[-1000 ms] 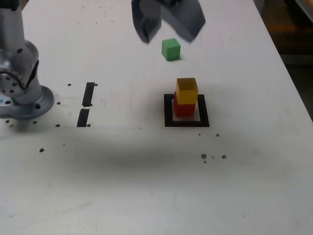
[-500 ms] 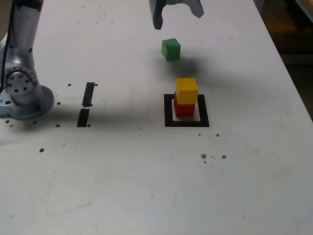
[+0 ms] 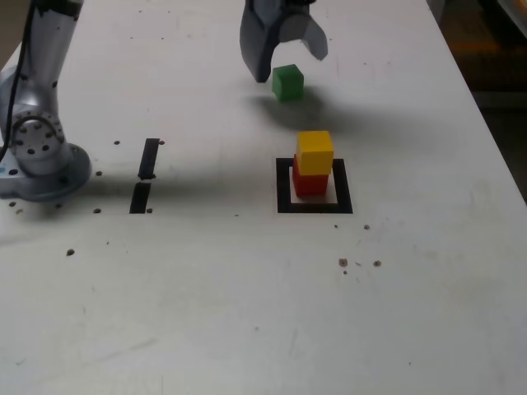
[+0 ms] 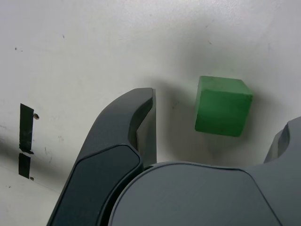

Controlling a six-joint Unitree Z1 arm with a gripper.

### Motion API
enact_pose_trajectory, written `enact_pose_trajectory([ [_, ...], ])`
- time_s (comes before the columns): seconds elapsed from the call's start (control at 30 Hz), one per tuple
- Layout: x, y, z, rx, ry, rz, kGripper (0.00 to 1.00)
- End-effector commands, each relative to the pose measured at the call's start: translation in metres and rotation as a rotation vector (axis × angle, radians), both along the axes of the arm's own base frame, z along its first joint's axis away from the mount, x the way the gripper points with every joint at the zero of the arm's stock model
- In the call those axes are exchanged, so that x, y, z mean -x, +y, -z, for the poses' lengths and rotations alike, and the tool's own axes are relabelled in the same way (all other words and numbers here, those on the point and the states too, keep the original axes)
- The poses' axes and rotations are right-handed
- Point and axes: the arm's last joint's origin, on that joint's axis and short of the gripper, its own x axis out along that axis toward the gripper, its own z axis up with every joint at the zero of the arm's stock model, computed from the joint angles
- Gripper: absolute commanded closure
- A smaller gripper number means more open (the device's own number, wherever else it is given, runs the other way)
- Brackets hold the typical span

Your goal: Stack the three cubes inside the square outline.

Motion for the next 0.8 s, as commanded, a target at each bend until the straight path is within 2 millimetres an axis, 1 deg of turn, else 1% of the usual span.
enact_pose_trajectory([
  [0.0, 0.000, 0.002, 0.010, 0.011, 0.003, -0.010, 0.12],
  [0.13, -0.002, 0.007, 0.025, 0.021, -0.007, -0.025, 0.15],
  [0.2, -0.003, 0.010, 0.030, 0.021, -0.015, -0.032, 0.17],
  [0.27, -0.004, 0.013, 0.032, 0.021, -0.021, -0.039, 0.21],
  [0.37, -0.004, 0.017, 0.034, 0.021, -0.029, -0.049, 0.31],
  [0.47, -0.003, 0.020, 0.034, 0.019, -0.035, -0.056, 0.47],
  [0.53, -0.002, 0.021, 0.032, 0.015, -0.041, -0.059, 0.59],
  [0.6, -0.002, 0.021, 0.030, 0.014, -0.048, -0.058, 0.67],
  [0.67, -0.002, 0.021, 0.029, 0.016, -0.054, -0.054, 0.72],
  [0.77, -0.002, 0.020, 0.027, 0.025, -0.064, -0.044, 0.74],
])
